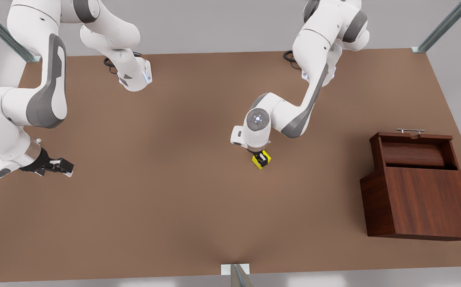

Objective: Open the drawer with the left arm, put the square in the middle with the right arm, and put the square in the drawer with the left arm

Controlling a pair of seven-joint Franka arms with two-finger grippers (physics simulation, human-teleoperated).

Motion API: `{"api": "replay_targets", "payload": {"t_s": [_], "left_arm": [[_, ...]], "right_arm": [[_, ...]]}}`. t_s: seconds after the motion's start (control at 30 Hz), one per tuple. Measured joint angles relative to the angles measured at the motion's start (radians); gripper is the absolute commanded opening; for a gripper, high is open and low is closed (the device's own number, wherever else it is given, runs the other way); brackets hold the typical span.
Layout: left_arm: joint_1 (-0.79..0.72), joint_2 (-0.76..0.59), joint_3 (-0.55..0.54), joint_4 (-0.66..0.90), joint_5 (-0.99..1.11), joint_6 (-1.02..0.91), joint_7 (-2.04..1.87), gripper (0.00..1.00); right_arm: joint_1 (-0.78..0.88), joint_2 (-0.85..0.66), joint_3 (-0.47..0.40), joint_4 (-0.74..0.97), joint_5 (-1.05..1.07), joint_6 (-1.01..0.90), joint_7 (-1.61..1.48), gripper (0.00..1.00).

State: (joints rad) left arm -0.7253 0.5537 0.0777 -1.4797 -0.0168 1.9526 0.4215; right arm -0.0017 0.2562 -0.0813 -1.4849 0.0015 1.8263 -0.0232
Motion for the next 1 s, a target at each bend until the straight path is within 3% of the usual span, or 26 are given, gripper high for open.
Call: {"api": "replay_targets", "payload": {"t_s": [0.37, 0.8, 0.83, 0.87, 1.0], "left_arm": [[0.0, -0.034, 0.017, -0.343, 0.006, 0.346, 0.057, 1.0], [0.0, 0.07, 0.017, -0.378, 0.0, 0.462, 0.047, 1.0], [0.001, 0.071, 0.017, -0.379, 0.0, 0.462, 0.046, 0.95], [0.0, 0.071, 0.017, -0.378, 0.0, 0.46, 0.046, 0.83], [0.0, 0.071, 0.017, -0.378, -0.001, 0.46, 0.045, 0.75]], "right_arm": [[-0.013, -0.021, -0.006, 0.054, 0.02, -0.002, -0.005, 1.0], [-0.01, -0.029, -0.006, 0.058, 0.002, -0.002, -0.001, 1.0], [-0.008, -0.03, -0.006, 0.058, 0.002, -0.002, -0.001, 1.0], [-0.009, -0.03, -0.006, 0.058, 0.002, -0.002, -0.001, 1.0], [-0.009, -0.026, -0.006, 0.058, 0.002, -0.001, -0.001, 1.0]]}}
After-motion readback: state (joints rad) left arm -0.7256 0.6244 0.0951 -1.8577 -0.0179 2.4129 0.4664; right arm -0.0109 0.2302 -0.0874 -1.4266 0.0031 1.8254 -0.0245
